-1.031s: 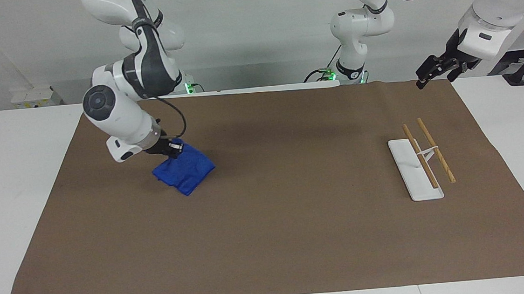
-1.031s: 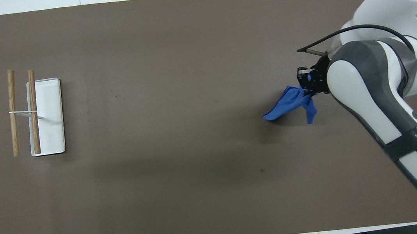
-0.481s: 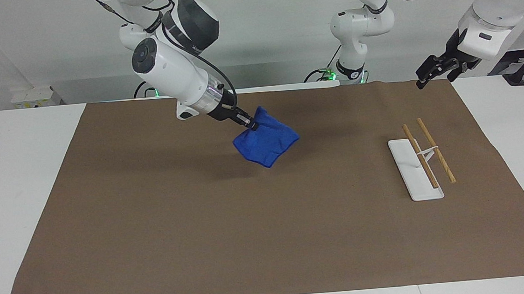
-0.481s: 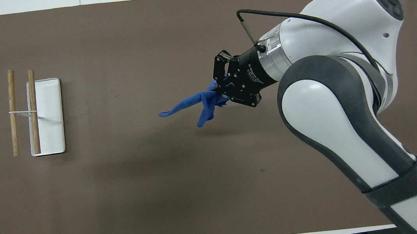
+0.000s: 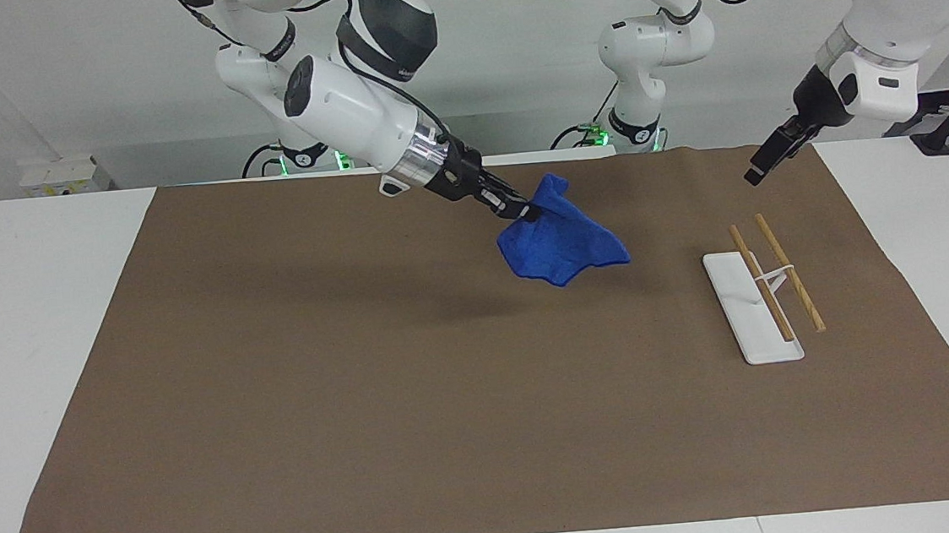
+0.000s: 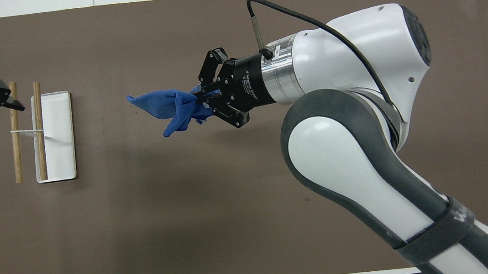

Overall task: Right arm passes towel to left arm to hang
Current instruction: 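Hold the towel with the right gripper while the left gripper reaches it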

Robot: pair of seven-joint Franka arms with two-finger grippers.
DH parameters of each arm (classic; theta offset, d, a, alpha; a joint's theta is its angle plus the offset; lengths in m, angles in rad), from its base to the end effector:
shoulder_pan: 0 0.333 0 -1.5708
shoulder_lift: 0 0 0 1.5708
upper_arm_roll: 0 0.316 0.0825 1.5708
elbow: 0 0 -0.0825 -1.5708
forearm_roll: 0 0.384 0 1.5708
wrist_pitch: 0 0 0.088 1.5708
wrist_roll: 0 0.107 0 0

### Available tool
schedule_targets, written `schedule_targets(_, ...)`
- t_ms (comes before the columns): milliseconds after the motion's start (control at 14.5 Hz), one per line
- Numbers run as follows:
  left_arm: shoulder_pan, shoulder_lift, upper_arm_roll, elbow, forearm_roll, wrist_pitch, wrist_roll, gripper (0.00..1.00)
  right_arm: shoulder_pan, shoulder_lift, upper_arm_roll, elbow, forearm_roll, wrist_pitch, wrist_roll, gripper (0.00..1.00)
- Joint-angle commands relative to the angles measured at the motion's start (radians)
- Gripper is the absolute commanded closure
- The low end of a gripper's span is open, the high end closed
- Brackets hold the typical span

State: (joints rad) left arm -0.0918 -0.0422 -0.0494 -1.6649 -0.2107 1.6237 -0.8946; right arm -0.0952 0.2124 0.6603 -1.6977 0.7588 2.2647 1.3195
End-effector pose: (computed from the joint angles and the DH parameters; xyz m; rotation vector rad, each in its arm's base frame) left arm 0.5366 -0.0984 0.6099 2.7429 1.1028 -0.1518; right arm 0.5579 0.3346 0.5406 -1.9363 1.2986 0.5339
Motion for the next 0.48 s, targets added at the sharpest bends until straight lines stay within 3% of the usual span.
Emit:
schedule_targets(0,-0.071,-0.009,0.0,-0.087,-0.08,0.163,-0.462,0.0,-0.008,0.009,0.013,0.006,0.016,0.016,0.026,1.0)
schedule_targets(206,-0.143,0.04,-0.001,-0.087,-0.09,0.297,-0.781,0.0,-0.005,0.009,0.013,0.006,0.016,0.016,0.024,1.0)
schedule_targets(412,-0.229,0.047,-0.001,-0.136,-0.091,0.353,-0.88,0.0,-0.005,0.009,0.013,0.004,0.016,0.016,0.023,1.0)
